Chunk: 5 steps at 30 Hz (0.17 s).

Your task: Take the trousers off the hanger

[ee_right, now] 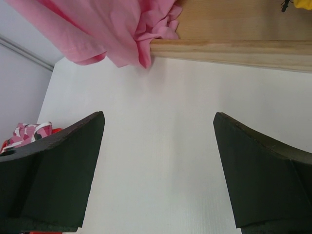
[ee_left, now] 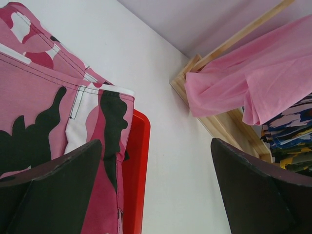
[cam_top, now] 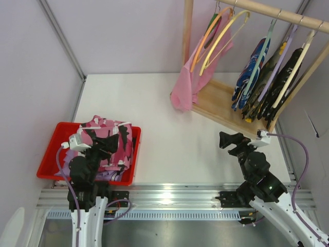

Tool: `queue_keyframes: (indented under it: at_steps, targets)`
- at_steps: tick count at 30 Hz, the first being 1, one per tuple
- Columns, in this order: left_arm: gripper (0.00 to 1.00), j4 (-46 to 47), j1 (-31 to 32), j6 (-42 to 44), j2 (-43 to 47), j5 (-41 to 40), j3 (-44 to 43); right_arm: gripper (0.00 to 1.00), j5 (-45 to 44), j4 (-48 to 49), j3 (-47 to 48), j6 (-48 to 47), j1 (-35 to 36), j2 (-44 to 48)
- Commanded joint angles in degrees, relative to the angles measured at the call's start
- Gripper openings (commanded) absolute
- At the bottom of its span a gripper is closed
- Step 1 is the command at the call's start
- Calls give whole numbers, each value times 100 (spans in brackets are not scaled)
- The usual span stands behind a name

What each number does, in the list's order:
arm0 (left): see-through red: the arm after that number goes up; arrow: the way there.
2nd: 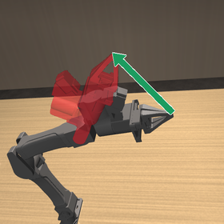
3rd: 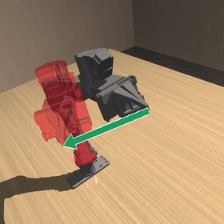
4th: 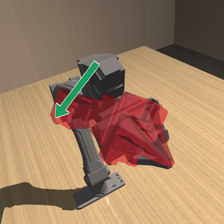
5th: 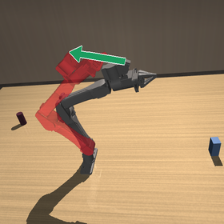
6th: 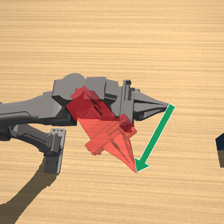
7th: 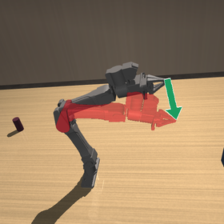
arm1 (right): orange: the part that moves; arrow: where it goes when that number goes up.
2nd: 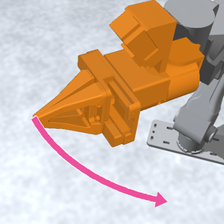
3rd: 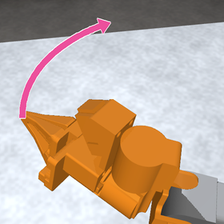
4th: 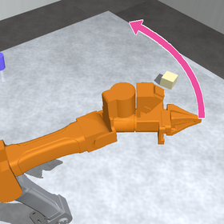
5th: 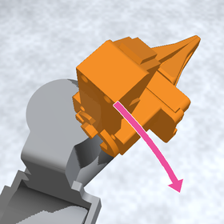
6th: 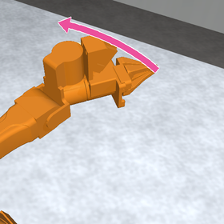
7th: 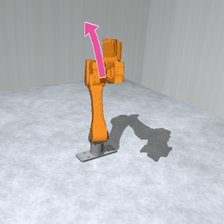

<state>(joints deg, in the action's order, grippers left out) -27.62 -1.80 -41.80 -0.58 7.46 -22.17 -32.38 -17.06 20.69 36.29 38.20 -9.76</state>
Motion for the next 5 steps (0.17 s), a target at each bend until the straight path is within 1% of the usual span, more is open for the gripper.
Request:
queue_keyframes:
  at_steps: [1, 5]
  targets:
    - [99, 99, -39, 14, 163, -157, -120, 99, -207, 335, 189, -184, 30, -245]
    - [99, 99, -31, 40, 172, -227, -156, 99, -251, 343, 374, -210, 21, -430]
